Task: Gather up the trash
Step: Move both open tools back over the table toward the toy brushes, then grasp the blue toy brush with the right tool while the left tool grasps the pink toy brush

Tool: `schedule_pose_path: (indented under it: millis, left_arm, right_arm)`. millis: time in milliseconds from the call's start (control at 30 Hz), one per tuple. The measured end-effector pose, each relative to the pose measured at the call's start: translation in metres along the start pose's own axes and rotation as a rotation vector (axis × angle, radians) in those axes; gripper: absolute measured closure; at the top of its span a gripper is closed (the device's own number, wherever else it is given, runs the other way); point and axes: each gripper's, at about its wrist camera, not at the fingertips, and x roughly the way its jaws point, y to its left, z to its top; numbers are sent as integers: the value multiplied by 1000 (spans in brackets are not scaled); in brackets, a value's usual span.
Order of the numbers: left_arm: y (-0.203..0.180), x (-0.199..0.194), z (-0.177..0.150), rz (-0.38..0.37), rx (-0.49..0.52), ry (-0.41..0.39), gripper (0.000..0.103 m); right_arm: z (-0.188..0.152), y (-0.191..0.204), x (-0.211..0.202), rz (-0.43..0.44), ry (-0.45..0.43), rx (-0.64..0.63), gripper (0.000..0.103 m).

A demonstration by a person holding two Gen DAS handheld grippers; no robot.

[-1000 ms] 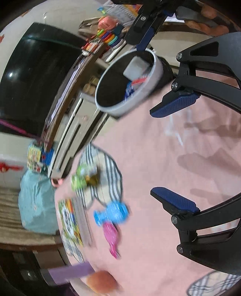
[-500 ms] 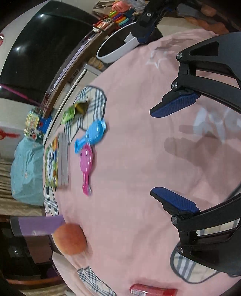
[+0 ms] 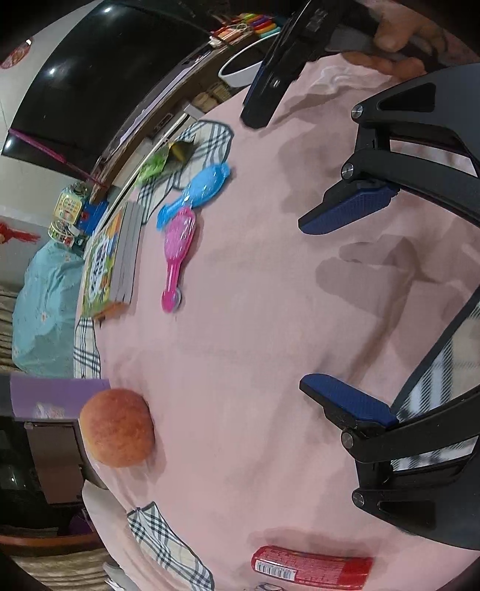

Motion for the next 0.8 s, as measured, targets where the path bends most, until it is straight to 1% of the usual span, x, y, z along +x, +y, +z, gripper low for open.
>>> schedule_pose_path:
  millis: [33,67,200,300,400,433,500,533,567,600,667,700,733,800]
  left_arm:
    - [3,2,2,0,-6,4,23]
    - [5,4,5,-2,-12,9,23]
    - [12,9,14,5,-27,12,23]
    - [14,13,24,11,-33,10,23]
    - [12,22,36,-5,-5,12,23]
    - [8,27,42,-12,28,16,23]
    - [0,39,54,4,104,28,23]
    - [-4,46,61,12,144,38,23]
    - [-7,53,68,15,181,45,23]
    - [-10,60,74,21,215,52,23]
    - [-16,75,86,83,301,76,23]
    - [-19,79,90,100,337,75,23]
    - [-23,82,93,106,378,60,23]
    - [-30,87,99,88,457,45,23]
  right_arm:
    - [5,3,9,2,11,-10,19]
    - [8,4,15,1,19,-16,22]
    - [20,7,41,-14,44,-32,23]
    - [25,7,57,-31,62,-41,26]
    - [31,7,69,-35,86,-48,30]
    - [33,7,71,-39,88,-56,31]
    - [35,7,73,-39,91,-62,37]
    - [36,5,73,-38,93,-58,46]
    - [36,3,73,-42,94,-55,58]
    - [36,1,72,-46,94,-51,62]
    - [35,-6,67,-22,94,-29,63]
    - [33,-9,62,-22,91,-21,63]
    - [30,-13,57,-21,89,-14,63]
    - [26,-20,47,-10,85,10,63]
